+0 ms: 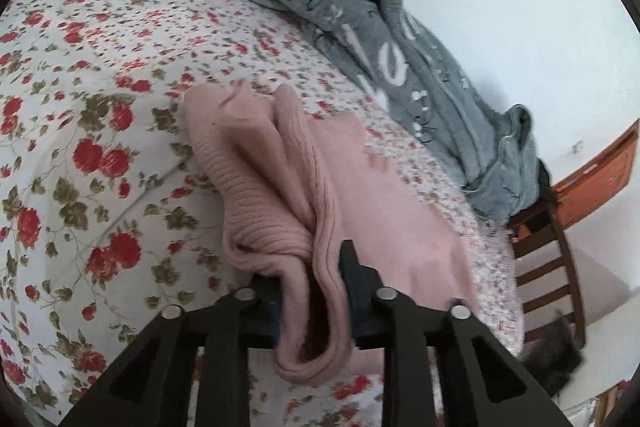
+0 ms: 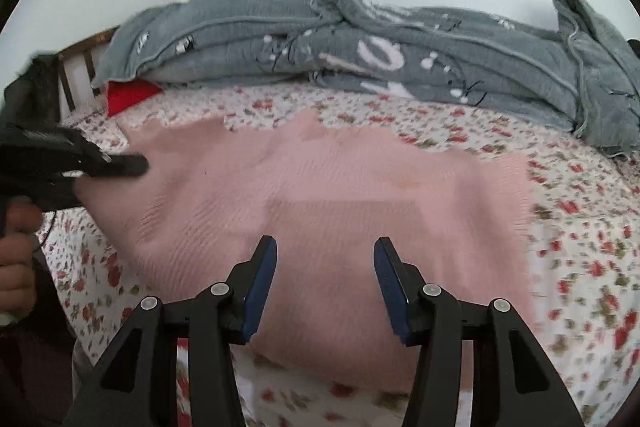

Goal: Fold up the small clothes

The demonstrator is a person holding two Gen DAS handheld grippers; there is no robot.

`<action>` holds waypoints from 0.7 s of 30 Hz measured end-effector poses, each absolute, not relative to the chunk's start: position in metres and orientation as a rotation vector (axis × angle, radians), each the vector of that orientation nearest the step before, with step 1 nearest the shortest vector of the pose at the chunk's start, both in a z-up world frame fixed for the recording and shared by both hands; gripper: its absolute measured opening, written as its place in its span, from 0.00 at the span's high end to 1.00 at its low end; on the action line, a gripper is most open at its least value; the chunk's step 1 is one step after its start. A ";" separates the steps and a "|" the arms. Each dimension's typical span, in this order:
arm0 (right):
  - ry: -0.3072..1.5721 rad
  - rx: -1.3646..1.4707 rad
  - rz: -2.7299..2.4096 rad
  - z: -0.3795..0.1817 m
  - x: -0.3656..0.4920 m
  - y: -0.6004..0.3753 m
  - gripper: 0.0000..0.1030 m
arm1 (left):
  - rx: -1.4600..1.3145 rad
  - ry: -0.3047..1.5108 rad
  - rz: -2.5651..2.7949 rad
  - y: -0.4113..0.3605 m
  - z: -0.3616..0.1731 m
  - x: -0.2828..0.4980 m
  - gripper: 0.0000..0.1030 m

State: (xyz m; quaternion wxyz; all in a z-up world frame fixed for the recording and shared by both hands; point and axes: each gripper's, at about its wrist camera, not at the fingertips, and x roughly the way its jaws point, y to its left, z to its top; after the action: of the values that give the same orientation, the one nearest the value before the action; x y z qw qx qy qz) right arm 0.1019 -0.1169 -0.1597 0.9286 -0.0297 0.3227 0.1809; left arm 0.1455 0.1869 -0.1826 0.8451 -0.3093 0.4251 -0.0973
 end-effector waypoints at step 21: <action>0.565 0.144 0.187 -0.128 0.076 -0.279 0.51 | -0.374 0.843 -0.222 0.084 -0.088 0.170 0.82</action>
State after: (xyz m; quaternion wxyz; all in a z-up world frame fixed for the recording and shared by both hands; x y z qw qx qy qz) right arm 0.0756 -0.2785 -0.1285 0.9535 0.0711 0.2781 0.0922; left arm 0.1705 0.0844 -0.0881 0.8896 -0.1802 0.4059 -0.1070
